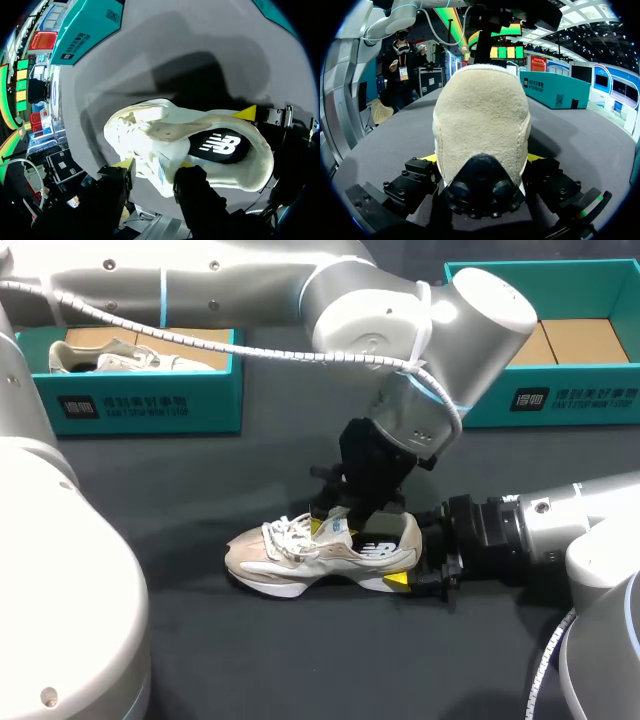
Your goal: Take the shoe out of the shoebox, open the shoe tongue, remove and reinsert the insole, then place the shoe into the shoebox
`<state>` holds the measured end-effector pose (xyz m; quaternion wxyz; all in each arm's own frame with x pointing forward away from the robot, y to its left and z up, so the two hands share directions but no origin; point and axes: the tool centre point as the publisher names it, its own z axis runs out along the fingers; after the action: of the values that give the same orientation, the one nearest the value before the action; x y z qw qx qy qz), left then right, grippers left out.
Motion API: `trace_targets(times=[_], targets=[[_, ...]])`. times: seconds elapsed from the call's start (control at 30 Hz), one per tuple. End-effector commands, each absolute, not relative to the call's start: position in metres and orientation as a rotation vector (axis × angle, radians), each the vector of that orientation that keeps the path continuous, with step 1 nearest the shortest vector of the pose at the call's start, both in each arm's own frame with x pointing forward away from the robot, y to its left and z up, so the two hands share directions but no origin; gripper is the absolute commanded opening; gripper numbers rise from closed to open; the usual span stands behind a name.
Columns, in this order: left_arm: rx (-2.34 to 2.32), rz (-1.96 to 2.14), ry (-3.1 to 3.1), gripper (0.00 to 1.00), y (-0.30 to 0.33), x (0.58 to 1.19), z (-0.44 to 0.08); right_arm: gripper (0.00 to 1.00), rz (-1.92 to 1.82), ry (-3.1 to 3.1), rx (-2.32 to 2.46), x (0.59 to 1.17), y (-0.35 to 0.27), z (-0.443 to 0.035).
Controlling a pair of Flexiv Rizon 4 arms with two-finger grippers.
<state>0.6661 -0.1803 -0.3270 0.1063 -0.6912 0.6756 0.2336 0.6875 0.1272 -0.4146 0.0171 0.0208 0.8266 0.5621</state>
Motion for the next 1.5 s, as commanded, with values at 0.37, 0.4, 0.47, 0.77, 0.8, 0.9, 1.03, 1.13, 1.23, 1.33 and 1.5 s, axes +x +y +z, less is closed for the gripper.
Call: trace_targets(times=[0.37, 0.4, 0.47, 0.77, 0.8, 0.9, 1.03, 1.13, 1.23, 1.33, 1.5], targets=[[-2.107, 0.575, 1.976, 0.21, -0.154, 0.656, -0.304, 0.00, 1.741, 2.574, 0.067, 0.689, 0.129, -0.417], [-2.114, 0.569, 1.977, 0.17, -0.152, 0.656, -0.303, 0.00, 1.741, 2.574, 0.067, 0.689, 0.129, -0.417], [-2.125, 0.554, 1.973, 0.11, -0.149, 0.656, -0.300, 0.00, 1.741, 2.574, 0.067, 0.689, 0.129, -0.417], [-2.220, 0.451, 1.981, 0.00, -0.132, 0.654, -0.293, 0.00, 1.741, 2.574, 0.067, 0.689, 0.129, -0.417], [-2.239, 0.433, 1.976, 0.00, -0.129, 0.654, -0.293, 0.00, 1.741, 2.574, 0.067, 0.689, 0.129, -0.417], [-2.300, 0.348, 2.006, 0.00, -0.120, 0.654, -0.293, 0.00, 1.741, 2.574, 0.067, 0.689, 0.129, -0.417], [-2.366, 0.204, 2.085, 0.00, -0.105, 0.654, -0.295, 0.00, 1.741, 2.574, 0.067, 0.689, 0.129, -0.417], [-2.439, 0.078, 2.103, 0.00, -0.093, 0.655, -0.297, 0.00, 1.741, 2.574, 0.067, 0.689, 0.129, -0.417], [-2.516, -0.073, 2.094, 0.00, -0.084, 0.654, -0.299, 0.00, 1.741, 2.574, 0.067, 0.689, 0.129, -0.417], [-2.566, -0.151, 2.097, 0.00, -0.077, 0.656, -0.305, 0.00, 1.741, 2.574, 0.067, 0.689, 0.129, -0.417], [-2.598, -0.230, 2.127, 0.00, -0.069, 0.661, -0.316, 0.00, 1.741, 2.574, 0.067, 0.689, 0.129, -0.417]])
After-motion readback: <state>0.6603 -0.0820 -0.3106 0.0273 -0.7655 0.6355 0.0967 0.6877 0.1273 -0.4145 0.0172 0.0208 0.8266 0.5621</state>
